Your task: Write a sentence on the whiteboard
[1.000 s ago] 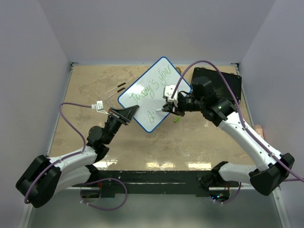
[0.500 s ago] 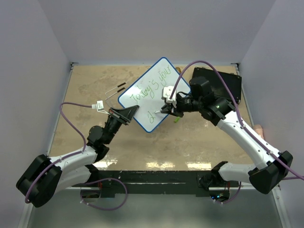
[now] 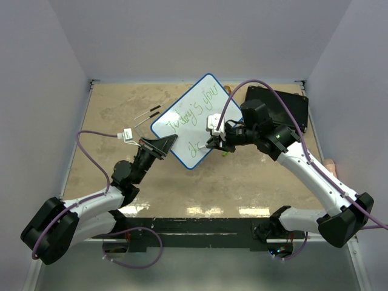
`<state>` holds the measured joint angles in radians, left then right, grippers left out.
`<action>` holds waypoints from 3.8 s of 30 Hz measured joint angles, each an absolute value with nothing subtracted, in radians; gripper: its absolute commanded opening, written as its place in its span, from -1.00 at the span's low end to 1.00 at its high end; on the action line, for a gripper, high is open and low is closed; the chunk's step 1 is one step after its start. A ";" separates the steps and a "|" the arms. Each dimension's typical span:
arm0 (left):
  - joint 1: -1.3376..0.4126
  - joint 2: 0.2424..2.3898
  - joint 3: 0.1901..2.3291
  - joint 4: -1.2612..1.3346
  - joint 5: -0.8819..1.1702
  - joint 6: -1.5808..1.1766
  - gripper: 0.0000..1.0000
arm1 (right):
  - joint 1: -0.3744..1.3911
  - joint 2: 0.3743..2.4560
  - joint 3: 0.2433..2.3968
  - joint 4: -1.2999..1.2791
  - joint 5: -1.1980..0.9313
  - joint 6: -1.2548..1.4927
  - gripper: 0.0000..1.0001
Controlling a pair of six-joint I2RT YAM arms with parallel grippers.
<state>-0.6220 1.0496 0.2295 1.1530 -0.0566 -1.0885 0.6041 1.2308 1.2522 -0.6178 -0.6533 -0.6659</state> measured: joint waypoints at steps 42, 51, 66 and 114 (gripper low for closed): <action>-0.609 1.045 0.215 1.164 -0.053 -1.093 -1.00 | 0.603 1.223 1.260 -0.626 -0.592 -0.648 -1.00; -0.608 1.045 0.215 1.165 -0.052 -1.094 -1.00 | 0.582 1.210 1.260 -0.631 -0.589 -0.639 -1.00; -0.607 1.045 0.215 1.164 -0.046 -1.100 -1.00 | 0.575 1.261 1.309 -0.575 -0.593 -0.609 -1.00; -0.595 1.042 0.214 1.153 -0.047 -1.099 -1.00 | 0.531 1.281 1.311 -0.548 -0.579 -0.590 -1.00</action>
<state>-0.5945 1.0420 0.2138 1.1534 -0.0475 -1.0988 0.5312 1.2808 1.3109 -0.5484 -0.5785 -0.5903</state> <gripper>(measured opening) 0.079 0.146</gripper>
